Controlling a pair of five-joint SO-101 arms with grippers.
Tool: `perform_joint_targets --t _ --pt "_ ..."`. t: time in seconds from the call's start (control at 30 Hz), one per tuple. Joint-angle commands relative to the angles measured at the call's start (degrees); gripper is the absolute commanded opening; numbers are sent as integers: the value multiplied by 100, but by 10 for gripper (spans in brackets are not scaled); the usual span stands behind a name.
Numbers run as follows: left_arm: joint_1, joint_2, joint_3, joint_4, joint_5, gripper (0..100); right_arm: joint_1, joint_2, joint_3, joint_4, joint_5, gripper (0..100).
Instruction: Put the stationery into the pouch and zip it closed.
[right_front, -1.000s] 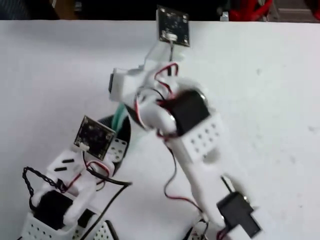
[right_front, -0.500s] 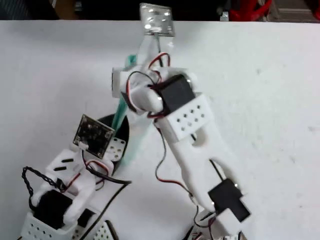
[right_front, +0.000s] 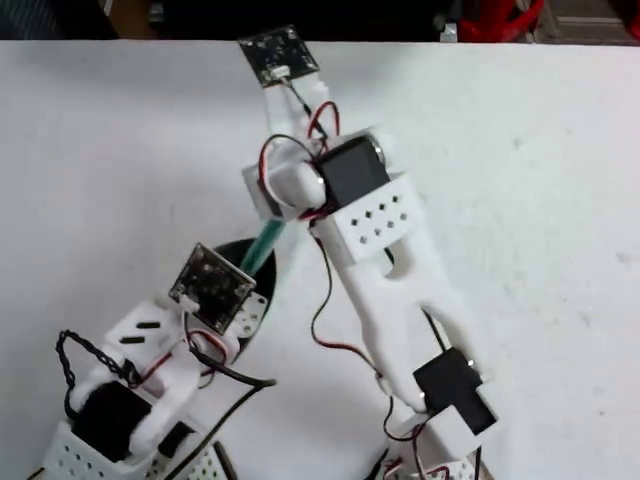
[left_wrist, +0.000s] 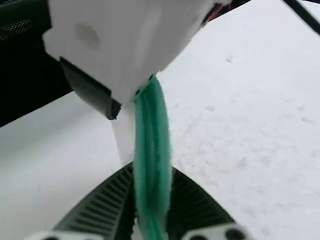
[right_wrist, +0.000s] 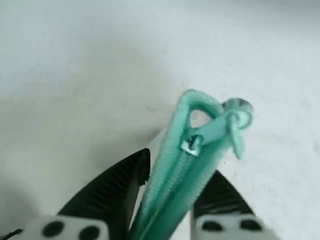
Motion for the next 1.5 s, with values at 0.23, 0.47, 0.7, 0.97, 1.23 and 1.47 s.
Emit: perform_joint_targets --t 0.23,0.47,0.7,0.97,1.23,1.47 --pt "-664 75 -1187 1538 202 280 1130 -92 -105 -690 202 18" --pt "-2730 84 -1363 1055 967 278 338 -84 -185 -523 141 18" --pt "-4629 84 44 -615 2708 278 -541 -233 -949 -664 -1099 17" --pt "-4629 84 141 -668 2752 278 374 -215 -607 -532 -1090 18" --pt "-4207 84 229 -686 2708 278 2123 -215 2646 -2026 826 18" --pt "-3934 84 264 -651 2699 278 3160 -215 4721 -3820 958 21"
